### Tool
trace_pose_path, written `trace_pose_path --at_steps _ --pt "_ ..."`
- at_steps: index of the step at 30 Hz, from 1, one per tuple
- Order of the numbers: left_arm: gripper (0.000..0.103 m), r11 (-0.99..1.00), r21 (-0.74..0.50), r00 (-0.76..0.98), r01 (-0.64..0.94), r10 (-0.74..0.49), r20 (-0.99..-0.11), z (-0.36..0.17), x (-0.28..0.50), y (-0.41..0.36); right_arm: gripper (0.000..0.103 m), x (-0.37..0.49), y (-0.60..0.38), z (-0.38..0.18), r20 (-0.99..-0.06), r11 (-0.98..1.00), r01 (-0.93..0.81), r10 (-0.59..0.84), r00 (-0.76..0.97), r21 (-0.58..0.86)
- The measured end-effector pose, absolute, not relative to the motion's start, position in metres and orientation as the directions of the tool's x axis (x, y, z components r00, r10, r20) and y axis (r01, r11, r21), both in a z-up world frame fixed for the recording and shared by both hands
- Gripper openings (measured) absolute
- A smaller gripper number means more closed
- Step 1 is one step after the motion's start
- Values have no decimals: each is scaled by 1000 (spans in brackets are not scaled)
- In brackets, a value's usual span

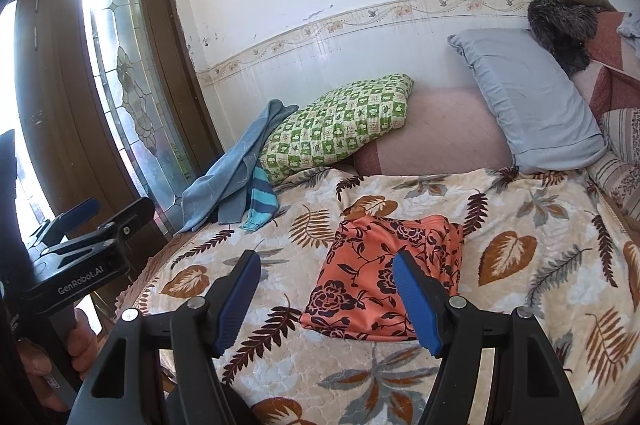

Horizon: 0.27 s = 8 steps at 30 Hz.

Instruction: Fold small clothes

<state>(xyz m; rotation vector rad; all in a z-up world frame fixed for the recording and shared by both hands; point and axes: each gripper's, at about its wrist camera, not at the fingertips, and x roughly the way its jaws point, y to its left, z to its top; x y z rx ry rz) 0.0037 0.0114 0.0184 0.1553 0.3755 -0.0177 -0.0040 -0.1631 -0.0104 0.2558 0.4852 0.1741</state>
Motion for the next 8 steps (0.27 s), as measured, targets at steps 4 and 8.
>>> trace_pose_path --at_steps 4,8 --pt "103 988 126 940 86 -38 -340 20 -3 12 72 -2 -159 -11 -439 954 -113 230 869 277" --pt "103 992 95 931 84 -44 -363 17 4 15 72 0 -160 -16 -443 953 -111 231 866 282"
